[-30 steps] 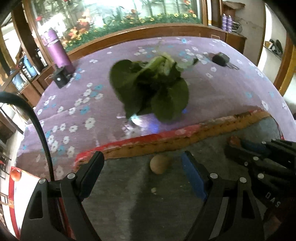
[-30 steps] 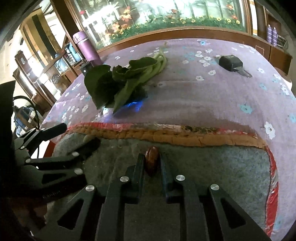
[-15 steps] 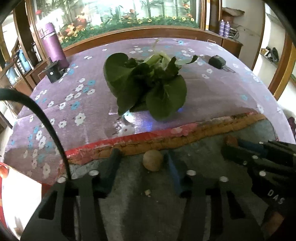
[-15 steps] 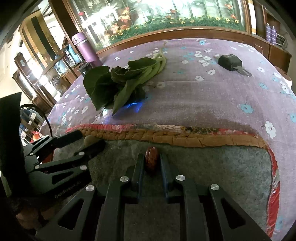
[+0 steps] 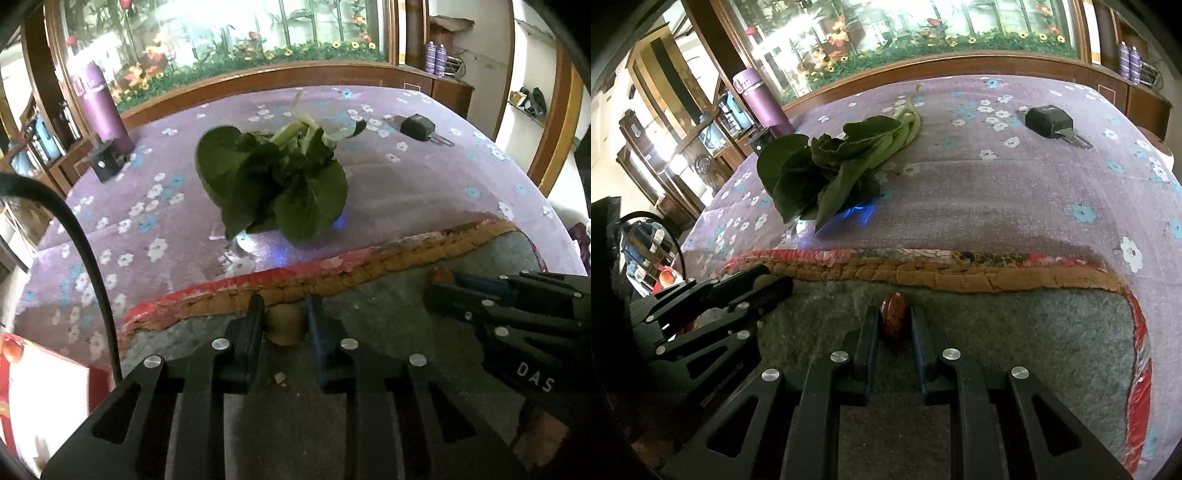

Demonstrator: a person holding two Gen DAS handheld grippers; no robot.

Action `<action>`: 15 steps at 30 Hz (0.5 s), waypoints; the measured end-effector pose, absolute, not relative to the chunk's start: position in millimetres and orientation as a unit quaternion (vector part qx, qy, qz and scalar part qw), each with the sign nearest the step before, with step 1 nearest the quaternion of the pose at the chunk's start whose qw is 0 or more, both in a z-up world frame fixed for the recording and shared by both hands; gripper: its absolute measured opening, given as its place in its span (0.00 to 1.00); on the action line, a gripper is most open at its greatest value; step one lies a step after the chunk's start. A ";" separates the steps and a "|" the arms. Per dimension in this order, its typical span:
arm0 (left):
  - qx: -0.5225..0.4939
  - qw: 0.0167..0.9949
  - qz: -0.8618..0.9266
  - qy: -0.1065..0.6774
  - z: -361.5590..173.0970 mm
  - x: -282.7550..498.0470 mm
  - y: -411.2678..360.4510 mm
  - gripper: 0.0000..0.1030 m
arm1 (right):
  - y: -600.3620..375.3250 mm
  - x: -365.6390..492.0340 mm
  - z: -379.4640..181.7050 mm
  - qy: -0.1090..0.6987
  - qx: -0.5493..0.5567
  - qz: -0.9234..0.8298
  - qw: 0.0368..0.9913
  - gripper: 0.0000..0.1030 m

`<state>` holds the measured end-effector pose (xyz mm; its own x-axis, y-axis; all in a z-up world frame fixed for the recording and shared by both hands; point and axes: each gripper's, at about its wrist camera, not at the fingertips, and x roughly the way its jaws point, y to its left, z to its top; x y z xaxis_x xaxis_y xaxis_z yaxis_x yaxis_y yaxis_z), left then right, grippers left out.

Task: Organize fruits
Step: 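Grasp a red date with the right gripper while the left grasps a round brown fruit, then carry the red date and round brown fruit over the white tray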

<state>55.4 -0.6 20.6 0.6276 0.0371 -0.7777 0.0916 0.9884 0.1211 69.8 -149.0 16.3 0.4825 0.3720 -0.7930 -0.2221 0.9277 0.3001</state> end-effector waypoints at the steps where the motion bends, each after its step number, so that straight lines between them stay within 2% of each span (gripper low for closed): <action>1: 0.078 0.901 -0.010 0.427 23.0 53.1 -0.1 0.19 | -149.1 69.7 16.6 0.478 0.079 0.173 0.858 0.17; 15: 0.087 0.923 0.070 0.368 61.0 -10.4 33.9 0.20 | -140.9 55.5 38.5 0.423 0.094 0.207 0.877 0.17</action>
<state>-10.4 33.9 61.0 0.7195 0.1925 -0.6672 -0.0643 0.9751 0.2120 55.5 -140.9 38.5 0.5566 0.4436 -0.7025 -0.2843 0.8962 0.3406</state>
